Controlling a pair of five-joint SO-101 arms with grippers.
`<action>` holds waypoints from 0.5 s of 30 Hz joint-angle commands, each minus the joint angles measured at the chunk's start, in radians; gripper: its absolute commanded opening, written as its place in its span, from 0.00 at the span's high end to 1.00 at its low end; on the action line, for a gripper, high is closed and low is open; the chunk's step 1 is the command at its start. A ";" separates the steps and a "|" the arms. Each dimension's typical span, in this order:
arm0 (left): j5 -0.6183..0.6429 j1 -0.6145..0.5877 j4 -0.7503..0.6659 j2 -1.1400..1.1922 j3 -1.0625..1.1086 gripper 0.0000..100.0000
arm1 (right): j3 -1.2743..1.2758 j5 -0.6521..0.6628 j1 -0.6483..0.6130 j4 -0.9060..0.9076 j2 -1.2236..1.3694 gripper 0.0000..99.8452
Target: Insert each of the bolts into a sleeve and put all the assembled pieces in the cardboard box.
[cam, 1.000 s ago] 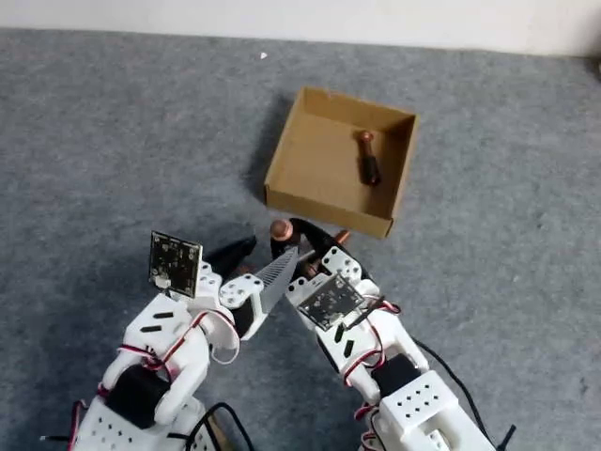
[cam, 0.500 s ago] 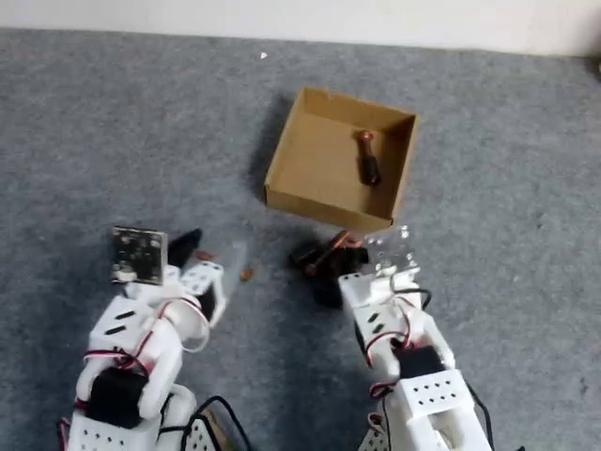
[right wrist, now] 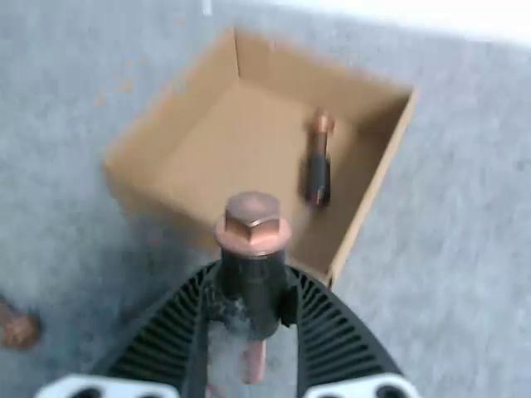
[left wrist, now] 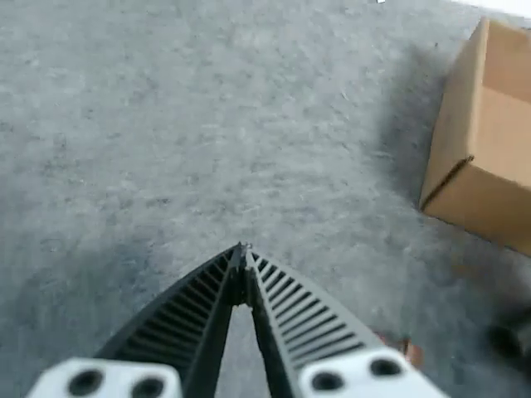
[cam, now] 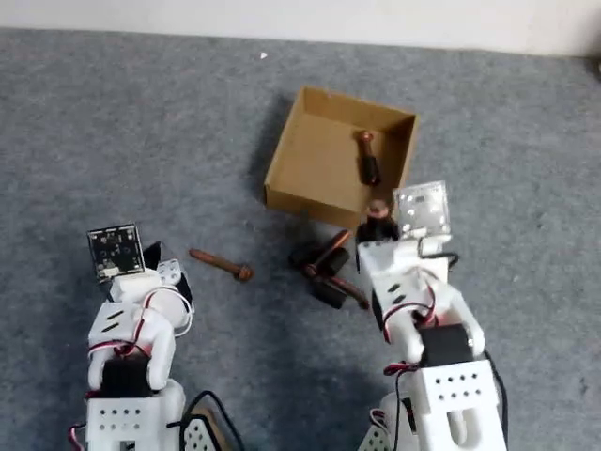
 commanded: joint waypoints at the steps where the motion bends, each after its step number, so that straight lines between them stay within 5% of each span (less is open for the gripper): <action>1: 0.006 -0.013 -0.140 -0.012 0.030 0.97 | -0.199 -0.006 0.013 -0.001 0.130 1.00; 15: 0.005 -0.053 -0.143 -0.012 0.030 0.97 | -0.668 -0.006 0.012 -0.446 1.089 1.00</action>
